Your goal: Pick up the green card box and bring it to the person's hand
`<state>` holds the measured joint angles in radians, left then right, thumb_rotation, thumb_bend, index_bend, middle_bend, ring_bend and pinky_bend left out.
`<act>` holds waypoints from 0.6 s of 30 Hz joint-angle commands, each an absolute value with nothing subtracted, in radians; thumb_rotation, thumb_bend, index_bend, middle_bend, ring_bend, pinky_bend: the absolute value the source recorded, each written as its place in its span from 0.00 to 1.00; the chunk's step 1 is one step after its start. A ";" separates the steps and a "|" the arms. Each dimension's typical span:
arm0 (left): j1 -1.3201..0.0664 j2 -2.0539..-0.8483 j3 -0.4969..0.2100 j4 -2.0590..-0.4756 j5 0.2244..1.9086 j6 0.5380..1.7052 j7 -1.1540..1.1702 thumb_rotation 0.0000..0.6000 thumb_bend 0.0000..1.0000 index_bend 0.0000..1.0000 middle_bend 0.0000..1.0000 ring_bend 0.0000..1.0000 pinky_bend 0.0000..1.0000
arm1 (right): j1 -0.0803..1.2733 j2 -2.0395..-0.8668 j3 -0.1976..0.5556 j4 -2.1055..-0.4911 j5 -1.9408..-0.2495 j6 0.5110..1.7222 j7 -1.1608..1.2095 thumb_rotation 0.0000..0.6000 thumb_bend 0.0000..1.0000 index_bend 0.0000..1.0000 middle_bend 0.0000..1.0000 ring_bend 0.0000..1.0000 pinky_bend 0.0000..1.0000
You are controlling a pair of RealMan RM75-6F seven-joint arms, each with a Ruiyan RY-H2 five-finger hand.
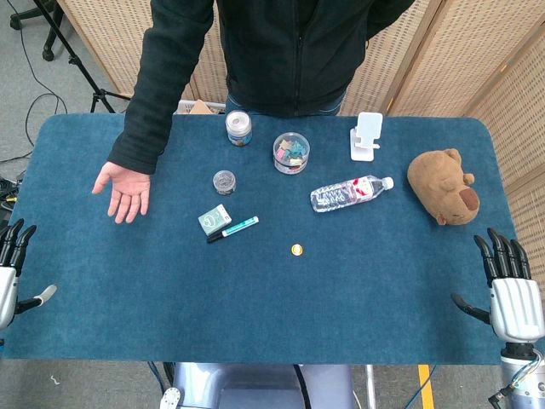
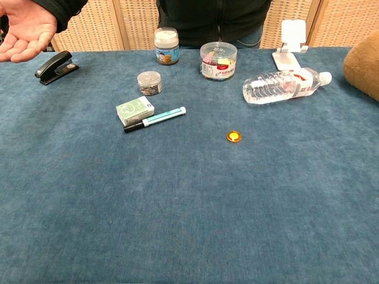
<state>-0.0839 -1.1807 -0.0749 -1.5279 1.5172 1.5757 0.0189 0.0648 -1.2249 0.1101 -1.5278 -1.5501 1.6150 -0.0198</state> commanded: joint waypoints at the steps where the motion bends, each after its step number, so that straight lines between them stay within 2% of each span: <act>1: -0.083 -1.180 -0.074 -1.528 1.518 1.578 0.019 1.00 0.00 0.07 0.00 0.00 0.03 | 0.063 -1.225 0.110 -1.528 -1.552 1.620 -0.022 1.00 0.00 0.00 0.00 0.00 0.02; 10: -0.085 -1.171 -0.057 -1.537 1.530 1.556 0.012 1.00 0.00 0.07 0.00 0.00 0.03 | 0.059 -1.219 0.113 -1.535 -1.550 1.625 -0.014 1.00 0.00 0.00 0.00 0.00 0.02; 17: -0.157 -1.150 0.036 -1.536 1.630 1.383 -0.007 1.00 0.00 0.07 0.00 0.00 0.03 | 0.056 -1.210 0.120 -1.541 -1.541 1.628 0.002 1.00 0.00 0.00 0.00 0.00 0.02; 18: -0.184 -1.156 0.059 -1.536 1.654 1.325 -0.012 1.00 0.00 0.07 0.00 0.00 0.03 | 0.056 -1.209 0.122 -1.539 -1.535 1.625 0.007 1.00 0.00 0.00 0.00 0.00 0.02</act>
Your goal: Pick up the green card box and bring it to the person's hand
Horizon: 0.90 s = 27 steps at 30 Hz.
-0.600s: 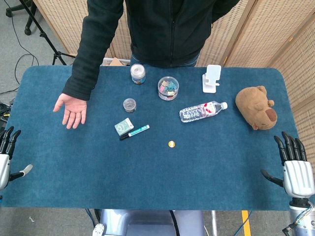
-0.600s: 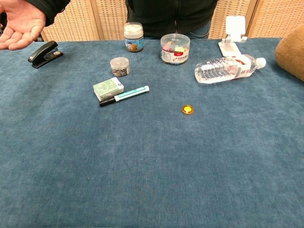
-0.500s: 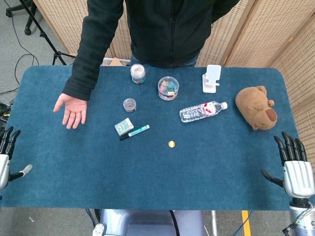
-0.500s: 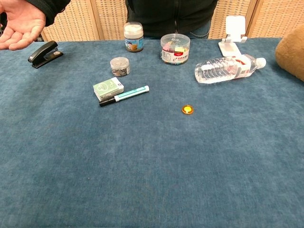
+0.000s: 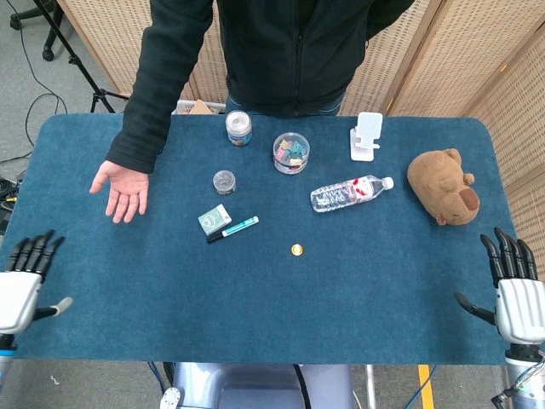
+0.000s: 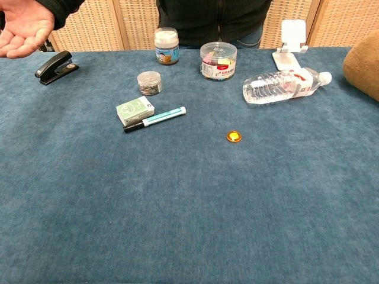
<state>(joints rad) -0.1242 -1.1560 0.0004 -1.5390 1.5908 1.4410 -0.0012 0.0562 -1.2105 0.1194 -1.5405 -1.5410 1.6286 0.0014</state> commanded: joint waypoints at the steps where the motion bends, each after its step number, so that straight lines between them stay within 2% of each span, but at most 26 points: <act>1: -0.214 -1.164 0.067 -1.537 1.662 1.270 -0.027 1.00 0.00 0.07 0.00 0.00 0.03 | 0.057 -1.208 0.123 -1.537 -1.530 1.620 0.011 1.00 0.00 0.00 0.00 0.00 0.02; 6: -0.314 -1.200 0.035 -1.545 1.638 1.132 -0.013 1.00 0.00 0.09 0.00 0.00 0.03 | 0.061 -1.206 0.125 -1.531 -1.517 1.604 0.016 1.00 0.00 0.00 0.00 0.00 0.00; 13: -0.451 -1.257 -0.064 -1.557 1.497 0.951 0.011 1.00 0.00 0.10 0.00 0.00 0.03 | 0.062 -1.206 0.131 -1.526 -1.501 1.596 0.021 1.00 0.00 0.00 0.00 0.00 0.00; 15: -0.503 -1.299 -0.111 -1.535 1.423 0.892 0.025 1.00 0.00 0.10 0.00 0.00 0.03 | 0.063 -1.206 0.134 -1.521 -1.491 1.589 0.026 1.00 0.00 0.00 0.00 0.00 0.00; 27: -0.697 -1.456 -0.237 -1.409 1.093 0.733 0.182 1.00 0.01 0.11 0.00 0.00 0.03 | 0.069 -1.212 0.137 -1.508 -1.473 1.567 0.028 1.00 0.00 0.00 0.00 0.00 0.00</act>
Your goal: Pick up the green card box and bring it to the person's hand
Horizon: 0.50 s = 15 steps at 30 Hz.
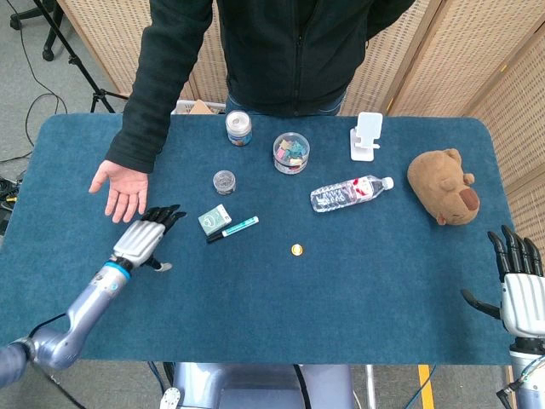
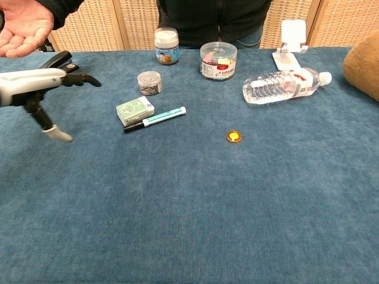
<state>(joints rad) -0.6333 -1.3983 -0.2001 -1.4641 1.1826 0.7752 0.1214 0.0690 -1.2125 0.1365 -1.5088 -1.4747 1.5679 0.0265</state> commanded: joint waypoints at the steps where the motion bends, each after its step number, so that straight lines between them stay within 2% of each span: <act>1: -0.714 -1.474 -0.244 -1.391 1.065 0.732 0.200 1.00 0.01 0.12 0.00 0.00 0.03 | 0.069 -1.212 0.137 -1.507 -1.471 1.566 0.030 1.00 0.00 0.00 0.00 0.00 0.00; 15: -0.868 -1.636 -0.259 -1.214 0.835 0.720 0.367 1.00 0.02 0.14 0.00 0.00 0.03 | 0.072 -1.210 0.149 -1.492 -1.443 1.546 0.067 1.00 0.00 0.00 0.00 0.00 0.00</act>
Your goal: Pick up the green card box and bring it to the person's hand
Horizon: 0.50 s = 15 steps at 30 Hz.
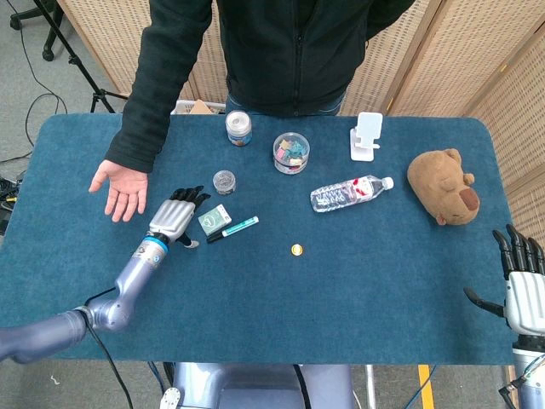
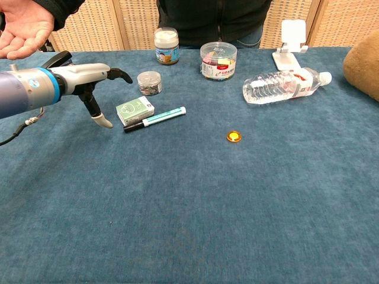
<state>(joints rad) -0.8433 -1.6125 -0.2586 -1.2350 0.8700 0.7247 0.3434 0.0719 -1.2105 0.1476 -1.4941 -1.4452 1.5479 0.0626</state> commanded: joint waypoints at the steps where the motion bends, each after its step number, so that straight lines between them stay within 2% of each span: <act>1: -0.875 -1.642 -0.258 -1.208 0.822 0.720 0.376 1.00 0.02 0.14 0.00 0.00 0.03 | 0.072 -1.209 0.149 -1.492 -1.441 1.545 0.070 1.00 0.00 0.00 0.00 0.00 0.00; 9: -0.921 -1.699 -0.246 -1.149 0.730 0.719 0.429 1.00 0.07 0.17 0.00 0.00 0.03 | 0.073 -1.206 0.151 -1.487 -1.440 1.540 0.090 1.00 0.00 0.00 0.00 0.00 0.00; 15: -0.945 -1.730 -0.234 -1.124 0.658 0.729 0.480 1.00 0.16 0.28 0.00 0.00 0.03 | 0.072 -1.203 0.153 -1.485 -1.433 1.538 0.104 1.00 0.00 0.00 0.00 0.00 0.00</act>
